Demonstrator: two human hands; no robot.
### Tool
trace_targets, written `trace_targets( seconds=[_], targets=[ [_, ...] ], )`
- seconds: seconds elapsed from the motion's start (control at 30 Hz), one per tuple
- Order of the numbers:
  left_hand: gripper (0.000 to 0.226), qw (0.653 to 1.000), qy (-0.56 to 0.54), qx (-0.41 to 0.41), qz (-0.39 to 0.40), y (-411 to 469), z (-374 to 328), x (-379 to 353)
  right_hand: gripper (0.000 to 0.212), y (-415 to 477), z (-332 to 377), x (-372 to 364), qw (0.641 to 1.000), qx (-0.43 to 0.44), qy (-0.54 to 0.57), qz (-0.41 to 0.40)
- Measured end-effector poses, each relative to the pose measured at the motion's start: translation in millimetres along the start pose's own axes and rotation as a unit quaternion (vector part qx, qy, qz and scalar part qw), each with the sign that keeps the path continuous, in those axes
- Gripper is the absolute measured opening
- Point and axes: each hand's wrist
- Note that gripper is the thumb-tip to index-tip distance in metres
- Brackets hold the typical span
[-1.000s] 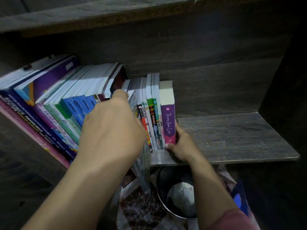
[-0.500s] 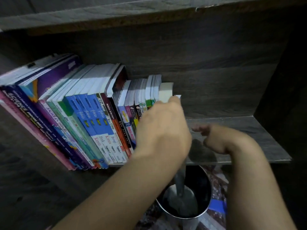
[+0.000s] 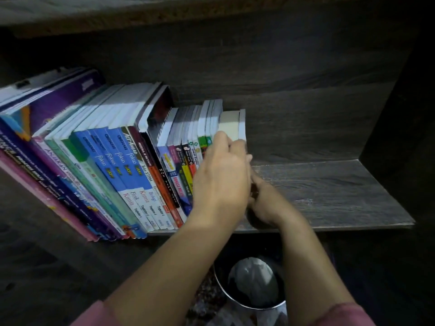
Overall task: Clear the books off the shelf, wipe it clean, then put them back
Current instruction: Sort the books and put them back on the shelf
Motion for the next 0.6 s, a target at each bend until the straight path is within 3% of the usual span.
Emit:
trace_targets(
  seconds=[0.1, 0.23, 0.43, 0.6],
  targets=[
    [0.048, 0.987, 0.123, 0.008, -0.102, -13, 22, 14, 0.091, -1, 11, 4, 1.0, -0.024, -0.005, -0.004],
    [0.081, 0.963, 0.265, 0.037, -0.039, -13, 53, 31, 0.095, -5, 33, 13, 0.999, 0.011, 0.031, -0.036],
    [0.074, 0.934, 0.354, 0.037, -0.008, 4, 73, 25, 0.095, -23, 63, 30, 0.984, 0.116, 0.06, -0.118],
    [0.082, 0.949, 0.31, 0.028, -0.041, -1, 68, 20, 0.087, -24, 67, 25, 0.981, 0.153, 0.023, -0.117]
  ],
)
Point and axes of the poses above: each hand's wrist, its own y-axis towards the middle knuckle, its own x-axis out of the back of the hand, z = x × y, and after that the axes turned 5 degrees about -y, right-handed
